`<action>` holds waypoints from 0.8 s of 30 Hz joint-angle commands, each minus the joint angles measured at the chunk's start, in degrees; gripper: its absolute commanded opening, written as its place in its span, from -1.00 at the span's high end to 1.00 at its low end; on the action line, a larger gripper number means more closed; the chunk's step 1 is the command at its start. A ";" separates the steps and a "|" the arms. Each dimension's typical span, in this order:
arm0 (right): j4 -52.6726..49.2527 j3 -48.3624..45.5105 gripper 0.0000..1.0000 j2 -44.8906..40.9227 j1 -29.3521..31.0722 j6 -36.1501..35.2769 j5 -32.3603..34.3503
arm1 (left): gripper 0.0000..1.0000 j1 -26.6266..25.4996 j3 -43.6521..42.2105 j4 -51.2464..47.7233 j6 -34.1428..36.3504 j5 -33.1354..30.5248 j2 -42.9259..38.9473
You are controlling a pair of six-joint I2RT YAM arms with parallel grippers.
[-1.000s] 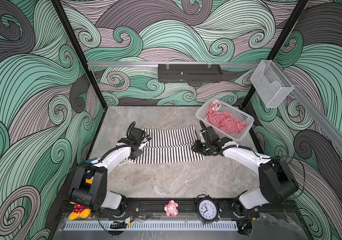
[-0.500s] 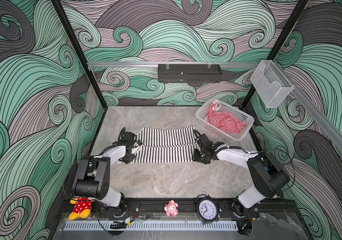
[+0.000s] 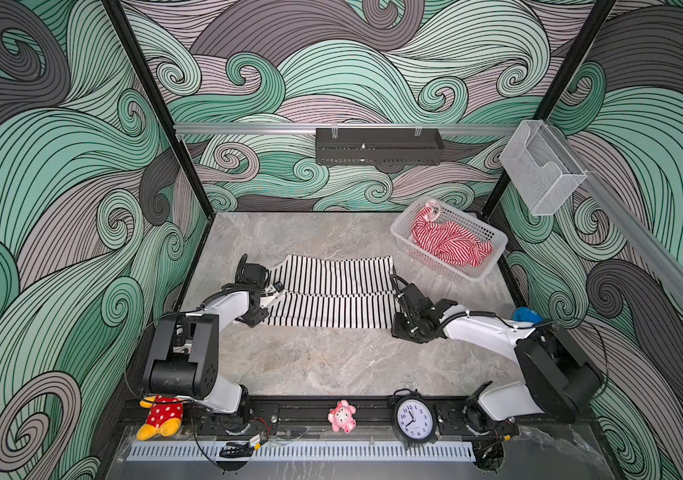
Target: Fold and stack the tank tops
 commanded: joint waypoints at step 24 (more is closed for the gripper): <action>-4.06 16.91 0.00 10.86 0.97 -0.54 2.65 | 0.09 1.53 7.97 -14.78 -2.03 8.76 1.59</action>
